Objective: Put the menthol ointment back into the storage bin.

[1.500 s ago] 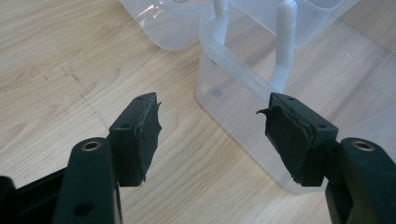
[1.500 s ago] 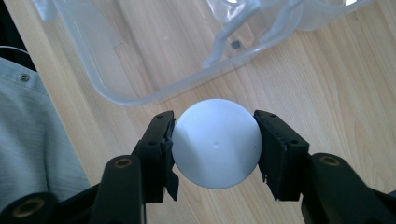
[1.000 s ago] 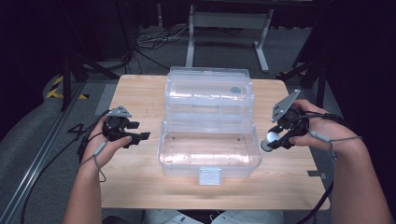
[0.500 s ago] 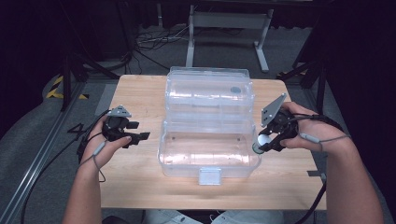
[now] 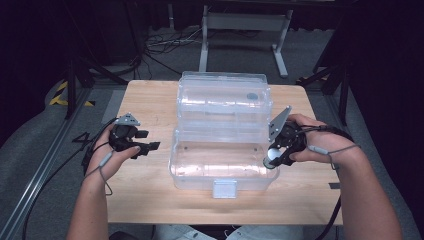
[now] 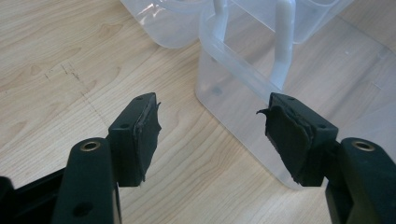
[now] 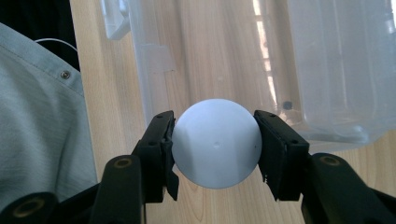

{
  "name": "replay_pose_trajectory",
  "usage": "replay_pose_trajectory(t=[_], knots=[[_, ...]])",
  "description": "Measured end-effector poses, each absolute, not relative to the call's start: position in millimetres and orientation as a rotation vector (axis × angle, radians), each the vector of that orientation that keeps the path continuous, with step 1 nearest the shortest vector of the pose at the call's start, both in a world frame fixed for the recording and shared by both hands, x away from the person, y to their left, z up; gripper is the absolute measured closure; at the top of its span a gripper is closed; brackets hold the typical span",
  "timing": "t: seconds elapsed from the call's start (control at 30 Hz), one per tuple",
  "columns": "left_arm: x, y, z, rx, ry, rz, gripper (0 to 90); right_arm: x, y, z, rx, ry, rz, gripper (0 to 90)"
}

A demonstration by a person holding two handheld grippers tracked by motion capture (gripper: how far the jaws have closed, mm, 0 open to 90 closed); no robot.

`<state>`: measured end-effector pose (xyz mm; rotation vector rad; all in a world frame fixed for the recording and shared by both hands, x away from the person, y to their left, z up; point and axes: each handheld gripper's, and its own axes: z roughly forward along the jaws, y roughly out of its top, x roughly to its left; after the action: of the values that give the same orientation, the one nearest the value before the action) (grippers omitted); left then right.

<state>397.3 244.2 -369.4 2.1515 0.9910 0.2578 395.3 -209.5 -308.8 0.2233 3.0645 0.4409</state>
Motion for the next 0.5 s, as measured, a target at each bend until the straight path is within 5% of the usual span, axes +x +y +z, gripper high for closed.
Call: replay_pose_trajectory(t=[0.5], knots=[[397, 245, -369, 2.153, 0.992, 0.257, 35.6, 401, -198, -337, 0.210, 3.104, 0.392, 50.8]])
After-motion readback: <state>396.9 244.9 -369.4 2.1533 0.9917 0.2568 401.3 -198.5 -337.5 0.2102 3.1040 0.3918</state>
